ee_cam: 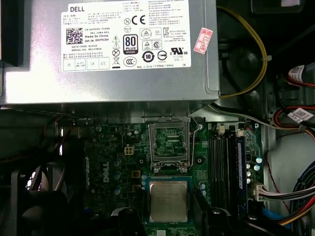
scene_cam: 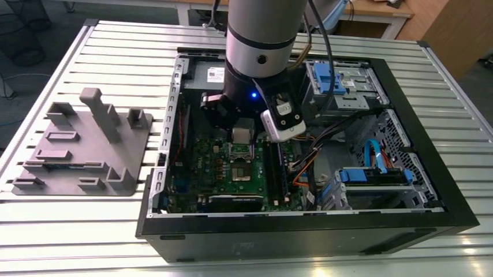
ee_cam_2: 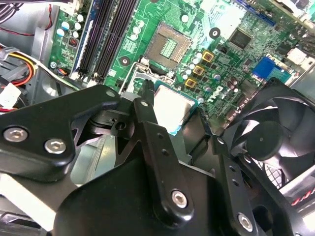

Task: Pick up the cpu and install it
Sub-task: 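Pick up the cpu and move it towards the insertion slot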

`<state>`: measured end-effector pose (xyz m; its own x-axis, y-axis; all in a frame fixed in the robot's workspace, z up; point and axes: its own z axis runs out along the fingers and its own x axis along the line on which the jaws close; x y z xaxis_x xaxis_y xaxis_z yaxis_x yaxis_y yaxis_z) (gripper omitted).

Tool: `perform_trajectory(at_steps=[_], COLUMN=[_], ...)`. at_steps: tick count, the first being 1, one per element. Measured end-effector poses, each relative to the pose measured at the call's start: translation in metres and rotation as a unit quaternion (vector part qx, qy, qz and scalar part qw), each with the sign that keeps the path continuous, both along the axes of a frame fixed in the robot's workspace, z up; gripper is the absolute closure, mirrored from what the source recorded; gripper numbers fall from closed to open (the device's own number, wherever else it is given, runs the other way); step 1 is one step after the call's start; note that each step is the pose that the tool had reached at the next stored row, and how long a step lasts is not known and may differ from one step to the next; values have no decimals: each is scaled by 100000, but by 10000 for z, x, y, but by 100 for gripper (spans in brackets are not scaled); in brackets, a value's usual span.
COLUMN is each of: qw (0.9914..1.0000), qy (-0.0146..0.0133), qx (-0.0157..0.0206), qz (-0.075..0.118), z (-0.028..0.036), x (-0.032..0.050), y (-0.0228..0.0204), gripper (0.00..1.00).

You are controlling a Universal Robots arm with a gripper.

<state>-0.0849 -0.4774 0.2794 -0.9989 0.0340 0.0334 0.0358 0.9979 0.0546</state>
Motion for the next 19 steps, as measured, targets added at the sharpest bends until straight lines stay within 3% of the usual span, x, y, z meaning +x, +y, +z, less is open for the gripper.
perform_trajectory(at_steps=[3,6,10,17,19], qw=[100000,100000,99999,99990,99988], qy=[-4,-282,-326,-1407,-1558], qx=[11,3,29,21,16], qz=[-3,-7,-1,3,13], z=[-2,-12,-18,-71,-98], x=[0,0,0,0,1], y=[0,0,1,0,0], gripper=[53,53,53,53,53])
